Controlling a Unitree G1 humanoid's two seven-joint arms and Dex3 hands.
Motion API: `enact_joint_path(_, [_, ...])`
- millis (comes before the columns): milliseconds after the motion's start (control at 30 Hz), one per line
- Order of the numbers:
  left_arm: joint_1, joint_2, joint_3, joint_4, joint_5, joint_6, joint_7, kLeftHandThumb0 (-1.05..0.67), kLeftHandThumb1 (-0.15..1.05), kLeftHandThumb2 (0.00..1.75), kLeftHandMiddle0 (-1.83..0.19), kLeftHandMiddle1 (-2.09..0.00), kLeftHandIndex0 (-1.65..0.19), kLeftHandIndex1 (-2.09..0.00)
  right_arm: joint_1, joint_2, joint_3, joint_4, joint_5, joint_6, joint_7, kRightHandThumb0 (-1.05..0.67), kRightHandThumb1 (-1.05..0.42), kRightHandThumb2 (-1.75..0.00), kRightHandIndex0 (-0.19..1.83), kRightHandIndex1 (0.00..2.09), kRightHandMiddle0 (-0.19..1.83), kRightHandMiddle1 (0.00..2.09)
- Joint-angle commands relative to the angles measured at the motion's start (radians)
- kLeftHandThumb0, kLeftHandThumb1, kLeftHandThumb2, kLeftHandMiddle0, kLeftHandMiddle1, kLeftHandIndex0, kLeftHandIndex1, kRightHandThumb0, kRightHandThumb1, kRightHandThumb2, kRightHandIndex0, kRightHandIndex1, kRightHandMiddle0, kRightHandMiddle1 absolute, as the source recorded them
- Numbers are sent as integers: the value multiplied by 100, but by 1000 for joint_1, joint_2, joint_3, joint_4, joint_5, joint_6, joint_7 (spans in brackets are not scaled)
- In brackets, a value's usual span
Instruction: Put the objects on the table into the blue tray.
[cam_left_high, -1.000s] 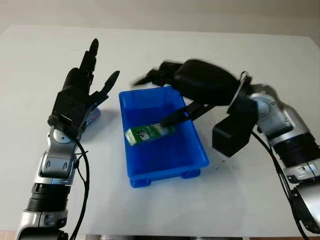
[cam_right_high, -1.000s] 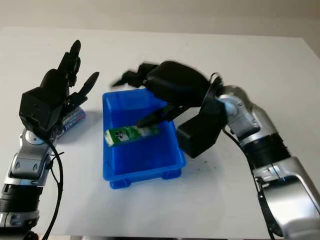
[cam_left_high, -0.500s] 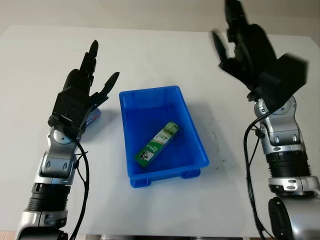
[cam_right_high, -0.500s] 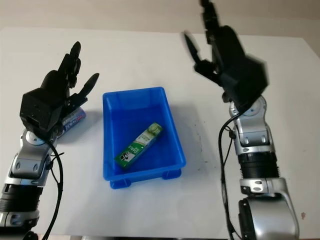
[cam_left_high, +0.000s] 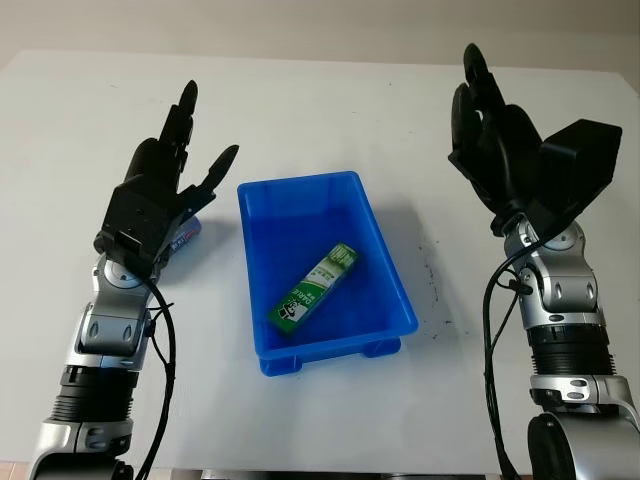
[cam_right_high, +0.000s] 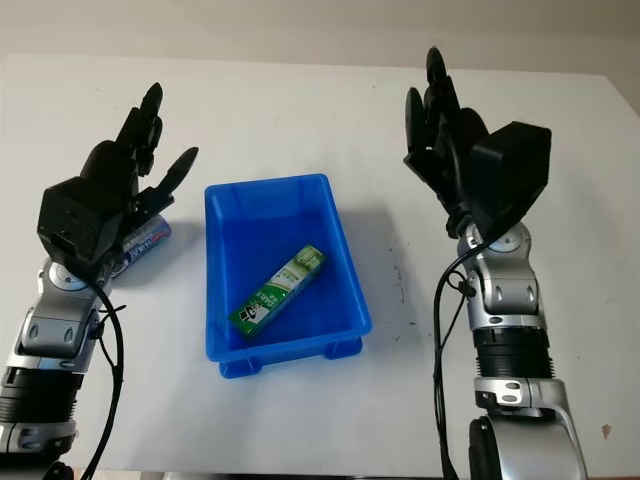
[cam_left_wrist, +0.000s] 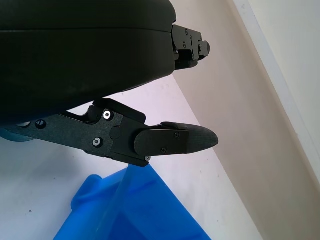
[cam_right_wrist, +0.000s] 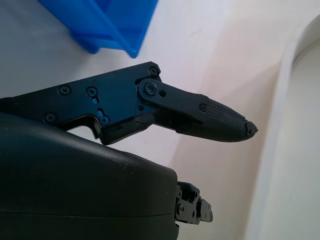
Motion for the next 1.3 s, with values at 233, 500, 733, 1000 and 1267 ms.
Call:
enact_joint_path(233, [-23,10,7,-1,-4,-5,0,-53,105,36,-1,-5,1,-5,37,-3,2,-52,-34,47,-11,-78,-105,-75,-19,0,-19,0])
enact_joint_path(500, [14,66,42,-165,49,78,7,-58,105,31,7,-3,8,-2,41,-1,3,-68,-37,50,-8,-77,-105,-74,-19,0,-19,0])
enact_joint_path(733, [64,309,63,-432,280,312,-154,-72,105,17,-5,-30,-2,-6,38,2,3,-68,-37,53,-1,-77,-105,-74,-19,0,-19,0])
enact_joint_path(1000, [174,419,23,-614,537,476,-293,-79,105,15,-28,-85,-16,-8,32,9,10,-50,-38,46,11,-77,-105,-75,-19,0,-19,0])
enact_joint_path(1267, [247,348,6,-673,609,515,-331,-83,105,13,-22,-10,-19,-6,28,13,15,-31,-42,23,19,-76,-105,-75,-19,0,-19,0])
